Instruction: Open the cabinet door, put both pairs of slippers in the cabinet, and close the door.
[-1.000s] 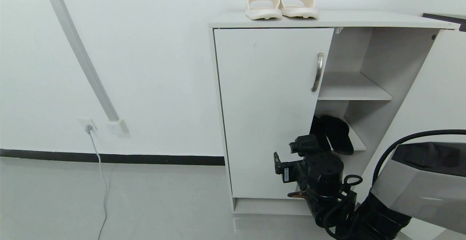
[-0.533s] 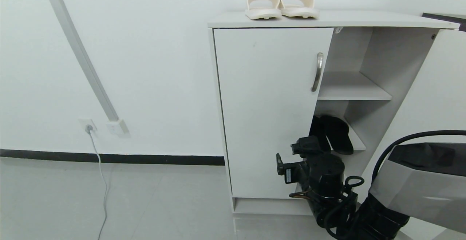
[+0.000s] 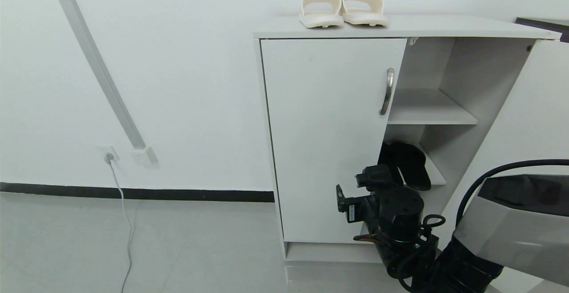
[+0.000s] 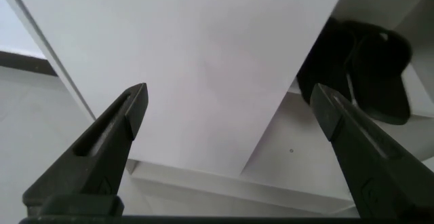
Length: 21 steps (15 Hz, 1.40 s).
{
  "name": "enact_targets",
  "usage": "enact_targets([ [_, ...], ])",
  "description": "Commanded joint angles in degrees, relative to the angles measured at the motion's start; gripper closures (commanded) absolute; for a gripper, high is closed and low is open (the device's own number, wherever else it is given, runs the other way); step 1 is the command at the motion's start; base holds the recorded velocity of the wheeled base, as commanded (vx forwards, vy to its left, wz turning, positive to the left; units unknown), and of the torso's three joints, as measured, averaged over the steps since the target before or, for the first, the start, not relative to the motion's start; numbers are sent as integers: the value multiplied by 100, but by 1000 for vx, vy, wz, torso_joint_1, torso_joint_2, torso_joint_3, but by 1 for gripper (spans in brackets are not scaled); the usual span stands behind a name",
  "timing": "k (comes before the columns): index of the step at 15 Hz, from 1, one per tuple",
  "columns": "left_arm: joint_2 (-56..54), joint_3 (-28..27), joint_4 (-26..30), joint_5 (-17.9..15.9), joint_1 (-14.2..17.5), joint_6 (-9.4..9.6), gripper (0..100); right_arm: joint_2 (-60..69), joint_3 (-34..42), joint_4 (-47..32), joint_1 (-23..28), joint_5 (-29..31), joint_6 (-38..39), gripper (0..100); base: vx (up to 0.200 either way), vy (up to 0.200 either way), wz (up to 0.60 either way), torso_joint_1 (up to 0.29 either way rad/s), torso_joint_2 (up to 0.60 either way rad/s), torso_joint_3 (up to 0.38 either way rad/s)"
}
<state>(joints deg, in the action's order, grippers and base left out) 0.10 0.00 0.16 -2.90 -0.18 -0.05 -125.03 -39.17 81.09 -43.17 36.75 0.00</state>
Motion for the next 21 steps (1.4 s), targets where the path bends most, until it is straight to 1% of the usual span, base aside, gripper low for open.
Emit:
enact_targets([
  [1, 8, 0, 2, 0, 1, -4, 100, 13, 32, -14, -8, -2, 0, 0, 0, 0, 0, 12, -149, -349],
  [5, 8, 0, 2, 0, 1, -4, 100, -4, 41, -23, -8, -2, 0, 0, 0, 0, 0, 51, -493, -360],
  [9, 8, 0, 2, 0, 1, -4, 100, -4, 50, -14, -8, -2, 0, 0, 0, 0, 0, 115, -458, -344],
  [16, 8, 0, 2, 0, 1, -4, 100, -31, 94, -14, -43, -2, 0, 0, 0, 0, 0, 156, -474, -323],
  [21, 8, 0, 2, 0, 1, -4, 100, -74, 85, 65, -43, -2, 0, 0, 0, 0, 0, 199, -506, -316],
])
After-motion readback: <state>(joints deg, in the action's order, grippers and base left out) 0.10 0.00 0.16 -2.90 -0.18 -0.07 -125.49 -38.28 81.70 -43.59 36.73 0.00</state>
